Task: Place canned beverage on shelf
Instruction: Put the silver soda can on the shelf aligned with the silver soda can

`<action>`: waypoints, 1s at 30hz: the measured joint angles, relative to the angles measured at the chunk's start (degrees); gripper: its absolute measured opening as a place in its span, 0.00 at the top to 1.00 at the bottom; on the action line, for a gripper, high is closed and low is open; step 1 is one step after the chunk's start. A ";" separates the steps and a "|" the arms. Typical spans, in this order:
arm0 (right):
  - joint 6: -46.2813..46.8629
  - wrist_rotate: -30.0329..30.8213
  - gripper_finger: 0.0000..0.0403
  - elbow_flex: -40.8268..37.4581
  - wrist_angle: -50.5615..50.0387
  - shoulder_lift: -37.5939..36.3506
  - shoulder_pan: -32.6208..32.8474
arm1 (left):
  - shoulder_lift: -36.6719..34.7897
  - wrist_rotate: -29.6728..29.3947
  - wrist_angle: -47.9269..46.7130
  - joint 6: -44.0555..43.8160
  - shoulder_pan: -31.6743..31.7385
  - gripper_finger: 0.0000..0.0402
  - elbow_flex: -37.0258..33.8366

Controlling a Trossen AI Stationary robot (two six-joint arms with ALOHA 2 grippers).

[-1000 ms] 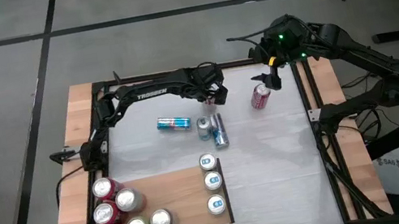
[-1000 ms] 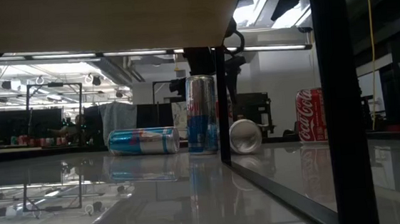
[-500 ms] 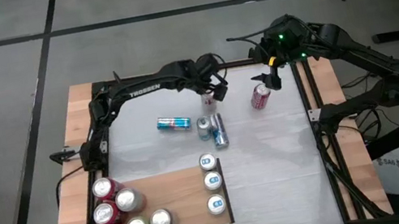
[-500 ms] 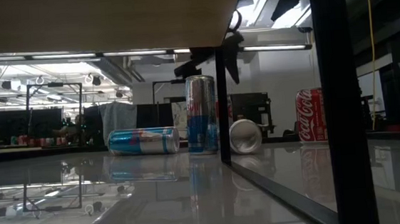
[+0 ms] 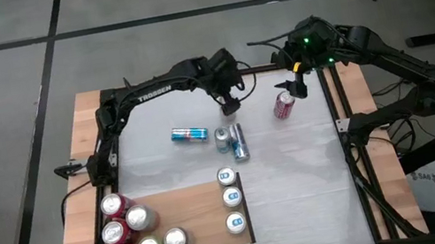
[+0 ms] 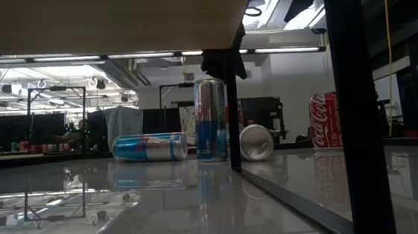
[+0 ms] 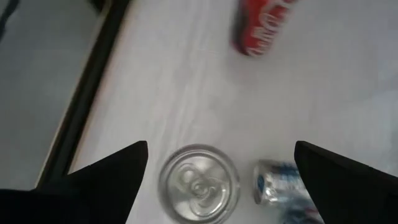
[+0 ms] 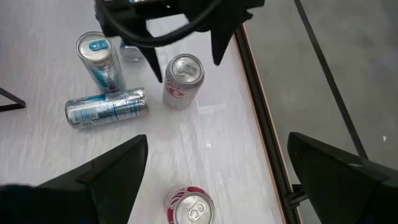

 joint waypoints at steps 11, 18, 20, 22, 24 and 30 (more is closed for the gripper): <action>0.00 0.00 0.07 0.00 -1.00 0.00 0.00 | 0.02 1.43 0.11 4.71 0.39 0.01 -2.55; 0.00 0.00 0.07 0.00 -1.00 0.00 0.00 | 0.07 1.33 0.31 4.90 0.39 0.01 -6.19; 0.00 0.00 0.07 0.00 -1.00 0.00 0.00 | -0.04 1.22 1.17 4.98 0.40 0.01 -7.14; 0.00 0.00 0.07 0.00 -1.00 0.00 0.00 | -0.13 0.31 1.98 5.00 0.44 0.01 -7.97; 0.00 0.00 0.07 0.00 -0.98 0.00 0.00 | -0.13 -0.61 3.32 5.00 0.49 0.01 -8.68; 0.00 0.00 0.07 0.00 -0.98 0.00 0.00 | -0.11 -3.05 4.26 4.84 0.46 0.01 -9.22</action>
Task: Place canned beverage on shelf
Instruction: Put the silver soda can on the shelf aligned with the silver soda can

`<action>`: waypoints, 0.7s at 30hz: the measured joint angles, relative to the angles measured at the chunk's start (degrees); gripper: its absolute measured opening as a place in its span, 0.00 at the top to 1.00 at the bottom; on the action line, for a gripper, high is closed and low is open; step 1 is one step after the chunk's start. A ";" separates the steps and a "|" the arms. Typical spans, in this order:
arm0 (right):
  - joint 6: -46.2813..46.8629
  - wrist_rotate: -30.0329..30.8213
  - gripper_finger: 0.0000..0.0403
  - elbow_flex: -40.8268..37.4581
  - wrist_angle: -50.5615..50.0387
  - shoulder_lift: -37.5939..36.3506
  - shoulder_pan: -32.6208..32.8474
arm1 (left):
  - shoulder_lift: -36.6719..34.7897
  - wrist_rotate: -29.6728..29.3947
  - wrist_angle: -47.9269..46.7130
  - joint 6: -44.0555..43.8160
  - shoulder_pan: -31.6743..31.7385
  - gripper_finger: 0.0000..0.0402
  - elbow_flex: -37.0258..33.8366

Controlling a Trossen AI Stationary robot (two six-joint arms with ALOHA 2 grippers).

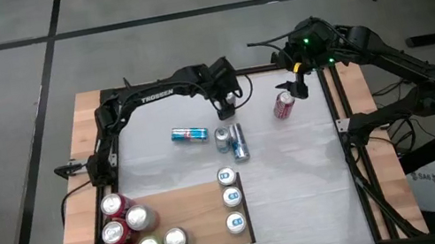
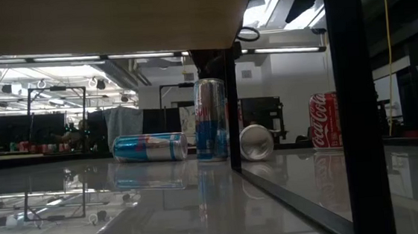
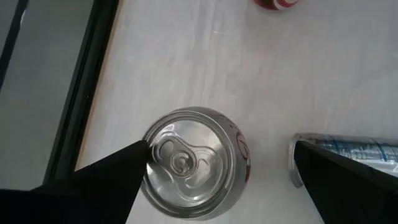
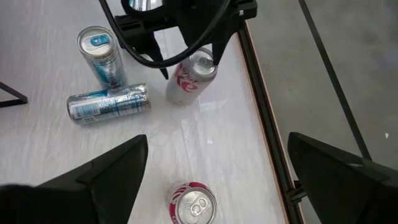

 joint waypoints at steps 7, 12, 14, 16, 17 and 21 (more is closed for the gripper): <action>0.00 0.00 0.07 0.00 0.00 0.00 0.00 | 0.00 0.03 -0.01 -0.14 -1.96 0.01 0.00; 0.00 0.00 0.07 0.00 0.00 0.00 0.00 | 0.02 -1.57 -0.24 -0.20 -3.17 0.01 0.00; 0.00 0.00 0.07 0.00 0.00 0.00 0.00 | 0.14 -2.79 -0.61 -0.17 -3.52 0.01 0.44; 0.00 0.00 0.07 0.00 0.00 0.00 0.00 | 0.27 -3.42 -0.98 -0.20 -3.70 0.01 1.40; 0.00 0.00 0.07 0.00 0.00 0.00 0.00 | 0.32 -3.30 -1.29 -0.21 -3.71 0.01 1.97; 0.00 0.00 0.07 0.00 0.00 0.00 0.00 | 0.42 -3.04 -1.13 0.25 -3.65 0.01 4.81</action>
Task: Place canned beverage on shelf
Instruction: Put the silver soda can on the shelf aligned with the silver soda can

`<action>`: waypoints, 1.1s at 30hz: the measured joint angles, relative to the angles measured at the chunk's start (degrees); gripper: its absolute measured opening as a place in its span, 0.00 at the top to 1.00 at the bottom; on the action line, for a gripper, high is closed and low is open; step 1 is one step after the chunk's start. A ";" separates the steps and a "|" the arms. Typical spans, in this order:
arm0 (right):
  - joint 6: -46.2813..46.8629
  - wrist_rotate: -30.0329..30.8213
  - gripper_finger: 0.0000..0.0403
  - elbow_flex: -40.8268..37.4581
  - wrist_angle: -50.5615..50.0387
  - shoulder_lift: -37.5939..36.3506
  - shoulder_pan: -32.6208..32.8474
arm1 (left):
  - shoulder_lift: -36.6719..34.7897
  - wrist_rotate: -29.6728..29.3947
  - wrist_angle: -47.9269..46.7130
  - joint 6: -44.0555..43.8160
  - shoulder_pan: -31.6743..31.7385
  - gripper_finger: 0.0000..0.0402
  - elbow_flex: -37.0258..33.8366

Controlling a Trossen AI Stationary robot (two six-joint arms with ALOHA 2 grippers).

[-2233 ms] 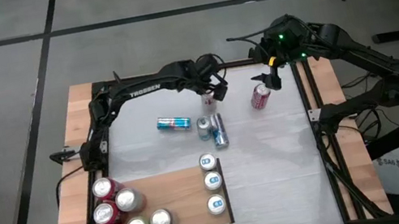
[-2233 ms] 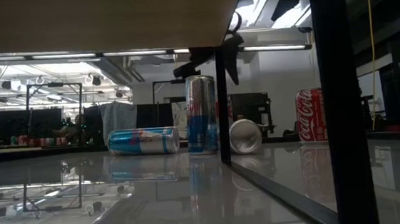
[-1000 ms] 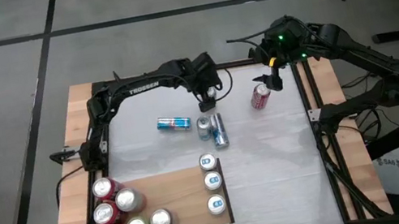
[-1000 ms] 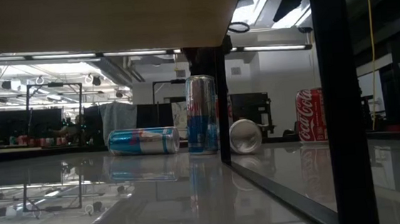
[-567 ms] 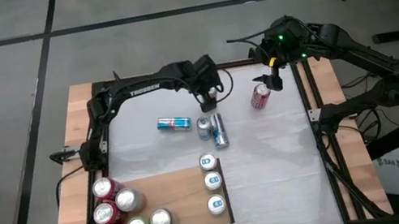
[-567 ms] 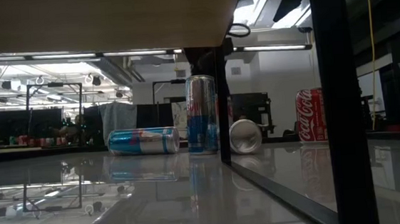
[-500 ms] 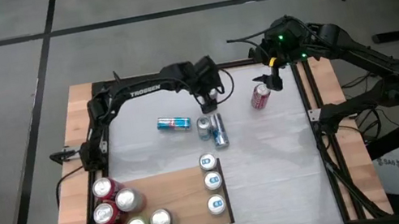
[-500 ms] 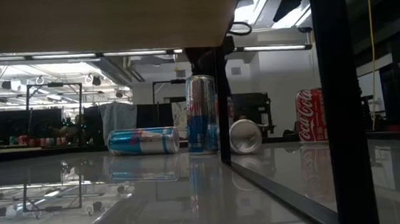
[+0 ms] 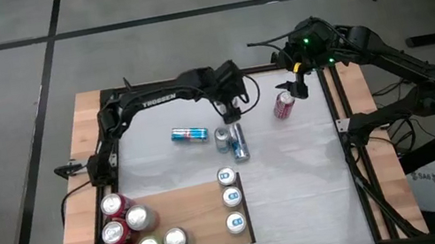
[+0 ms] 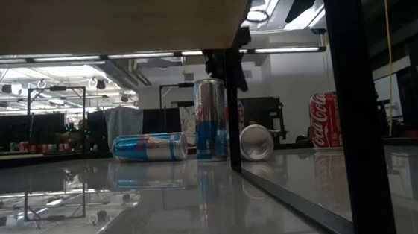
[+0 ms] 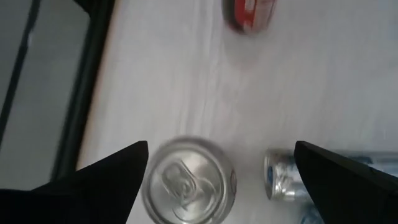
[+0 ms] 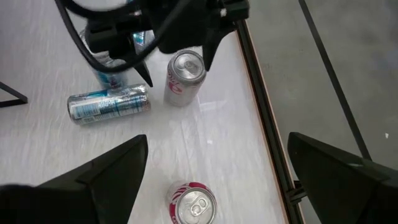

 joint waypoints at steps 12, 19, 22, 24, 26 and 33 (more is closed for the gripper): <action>0.00 -0.01 0.07 0.00 0.02 0.00 0.01 | -0.04 3.48 -1.49 7.25 3.04 0.01 0.92; 0.00 0.00 0.07 0.00 0.02 0.00 0.00 | -0.05 8.55 -2.19 10.02 4.88 0.01 0.94; 0.00 0.00 0.07 0.00 0.02 0.00 0.00 | -0.07 8.33 -2.39 10.07 5.15 0.01 0.94; 0.00 0.00 0.07 0.00 0.02 0.00 0.00 | -0.07 8.31 -2.96 10.11 5.20 0.01 0.94; 0.00 -0.02 0.07 0.00 0.02 0.00 0.00 | -0.12 8.31 -3.80 10.15 5.18 0.01 0.94; 0.00 0.00 0.07 0.00 0.02 0.00 0.00 | -0.15 8.31 -5.25 13.51 5.18 0.01 0.96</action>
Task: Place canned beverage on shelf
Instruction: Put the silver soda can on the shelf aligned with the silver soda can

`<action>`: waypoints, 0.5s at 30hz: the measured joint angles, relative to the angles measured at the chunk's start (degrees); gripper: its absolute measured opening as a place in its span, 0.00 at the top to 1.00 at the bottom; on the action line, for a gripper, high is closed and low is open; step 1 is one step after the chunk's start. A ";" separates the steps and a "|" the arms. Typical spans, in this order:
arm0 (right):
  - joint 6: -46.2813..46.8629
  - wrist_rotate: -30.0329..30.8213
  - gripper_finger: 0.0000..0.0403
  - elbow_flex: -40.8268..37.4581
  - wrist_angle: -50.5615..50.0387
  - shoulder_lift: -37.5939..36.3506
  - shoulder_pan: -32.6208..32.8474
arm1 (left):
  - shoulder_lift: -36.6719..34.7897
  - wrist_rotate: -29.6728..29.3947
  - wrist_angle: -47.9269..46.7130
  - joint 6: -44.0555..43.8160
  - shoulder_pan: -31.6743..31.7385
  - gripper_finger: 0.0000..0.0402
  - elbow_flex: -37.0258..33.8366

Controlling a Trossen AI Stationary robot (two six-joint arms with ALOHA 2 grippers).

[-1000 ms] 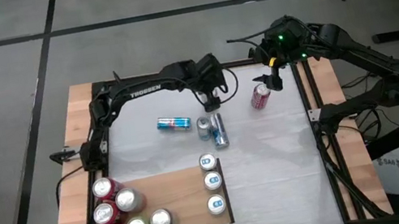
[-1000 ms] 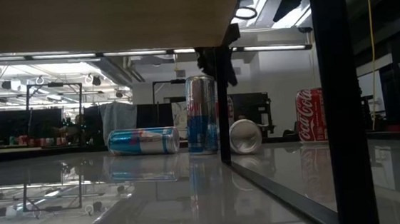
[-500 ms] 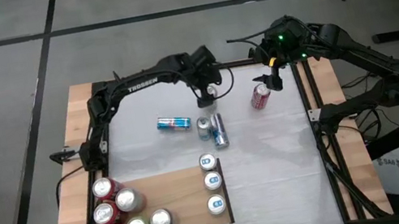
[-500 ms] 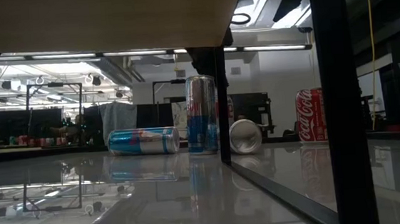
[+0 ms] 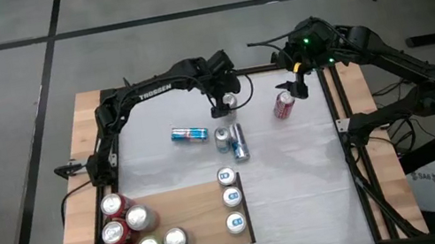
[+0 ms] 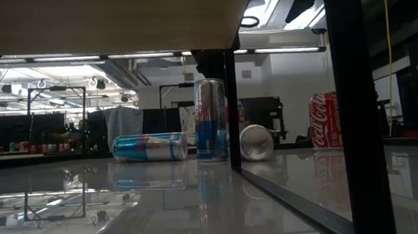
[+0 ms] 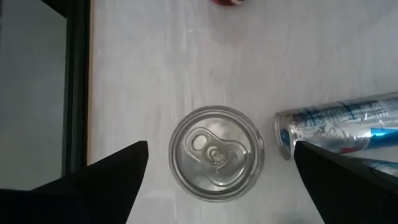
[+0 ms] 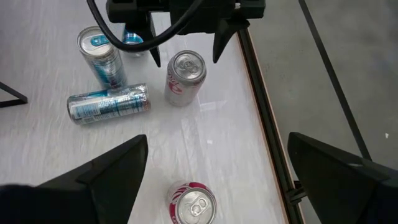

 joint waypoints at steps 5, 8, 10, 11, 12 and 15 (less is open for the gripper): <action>0.00 0.00 0.07 0.00 0.02 0.00 0.00 | 0.48 -0.03 -0.06 1.35 0.00 0.01 0.02; 0.00 0.00 0.07 0.00 0.02 0.00 0.00 | 1.61 -0.12 0.10 2.43 0.00 0.01 0.02; 0.00 -0.02 0.07 0.00 0.02 0.00 0.00 | 1.88 -0.53 -0.30 3.69 -0.02 0.01 0.00; 0.00 -0.02 0.07 0.00 0.02 0.00 0.02 | 1.99 -0.53 0.42 4.23 -0.12 0.01 0.00; 0.00 -0.02 0.07 0.00 0.02 0.00 0.02 | 1.99 -0.52 0.84 4.54 -0.24 0.01 0.04; 0.00 -0.02 0.07 0.00 0.02 0.00 0.01 | 2.24 -0.51 0.50 5.48 -0.21 0.01 0.07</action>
